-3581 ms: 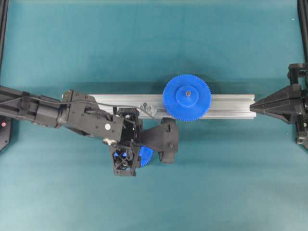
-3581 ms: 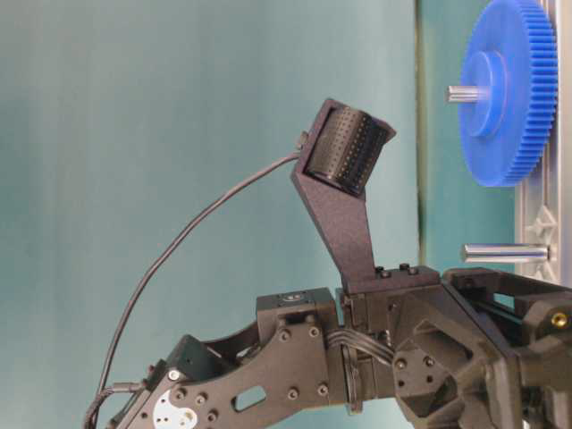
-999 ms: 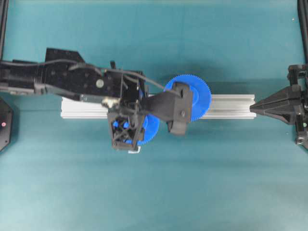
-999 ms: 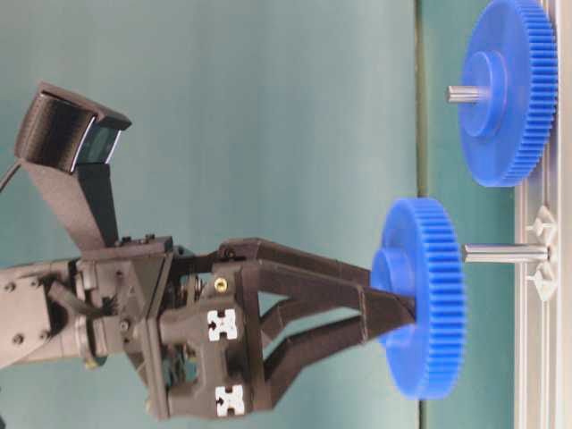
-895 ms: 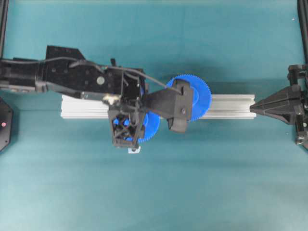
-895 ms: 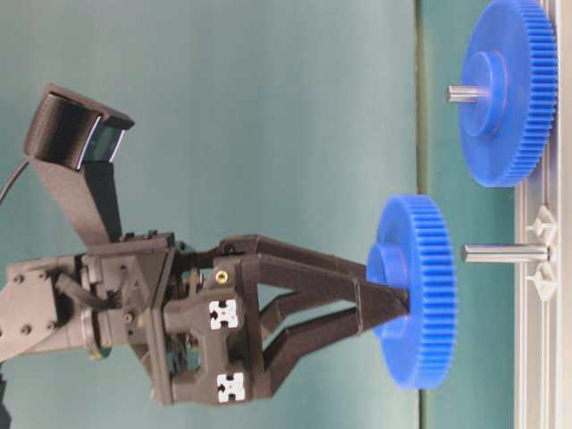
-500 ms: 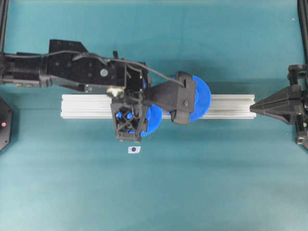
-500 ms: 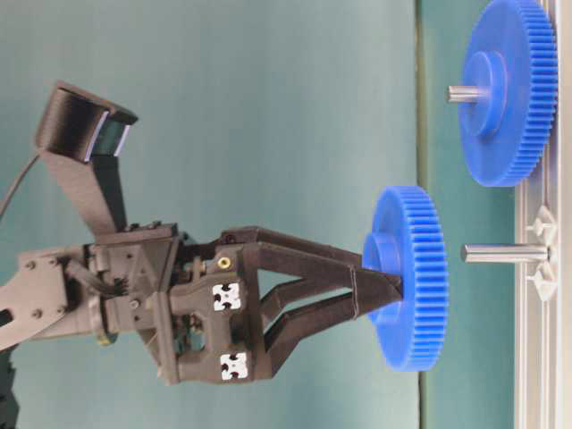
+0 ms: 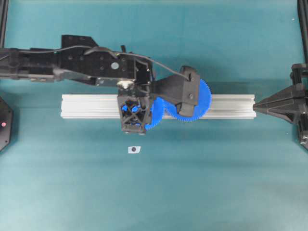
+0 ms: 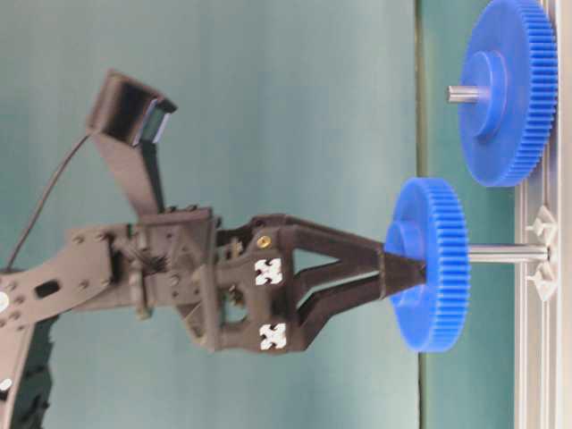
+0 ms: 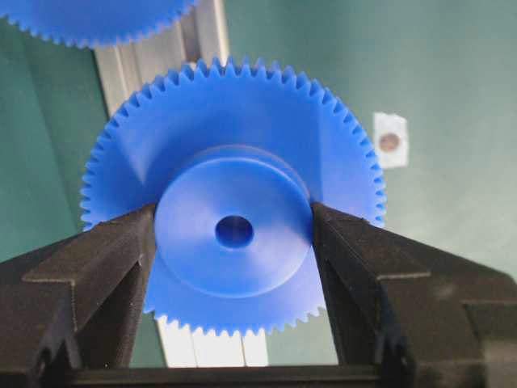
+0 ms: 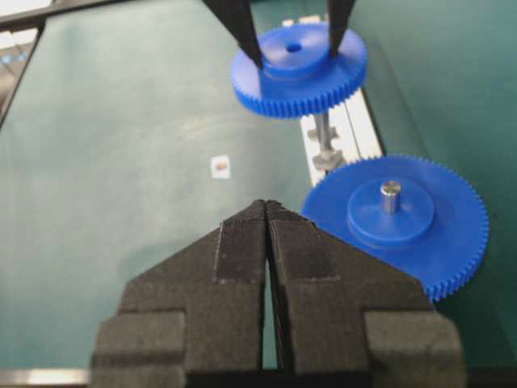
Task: Find the location of the shaft and insert the small gear.
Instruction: 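Align the gear's bore with the shaft tip using the left gripper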
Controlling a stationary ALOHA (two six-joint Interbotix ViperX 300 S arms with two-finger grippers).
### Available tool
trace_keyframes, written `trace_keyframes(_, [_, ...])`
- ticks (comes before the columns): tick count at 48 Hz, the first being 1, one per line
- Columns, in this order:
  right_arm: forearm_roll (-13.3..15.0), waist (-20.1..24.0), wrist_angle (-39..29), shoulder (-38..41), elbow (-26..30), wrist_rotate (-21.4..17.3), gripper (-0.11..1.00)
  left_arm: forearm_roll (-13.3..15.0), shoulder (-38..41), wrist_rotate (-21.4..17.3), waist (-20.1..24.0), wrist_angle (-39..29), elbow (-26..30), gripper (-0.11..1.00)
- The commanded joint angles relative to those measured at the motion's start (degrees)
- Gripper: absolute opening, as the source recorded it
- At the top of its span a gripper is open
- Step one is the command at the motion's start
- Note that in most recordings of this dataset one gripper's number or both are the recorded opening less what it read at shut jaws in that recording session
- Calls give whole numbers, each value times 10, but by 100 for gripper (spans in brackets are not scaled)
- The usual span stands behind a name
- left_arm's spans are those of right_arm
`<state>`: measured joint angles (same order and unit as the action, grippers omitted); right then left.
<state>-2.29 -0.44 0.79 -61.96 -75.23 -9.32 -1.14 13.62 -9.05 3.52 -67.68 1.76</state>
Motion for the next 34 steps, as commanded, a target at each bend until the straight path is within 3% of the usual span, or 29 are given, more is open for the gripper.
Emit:
trace_keyframes(1, [-1, -4, 3, 4, 5, -6, -1, -2, -9, -1, 4, 3, 19, 64])
trace_keyframes(34, [-1, -16, 2, 4, 4, -7, -1, -2, 14, -2, 19, 19, 18, 64])
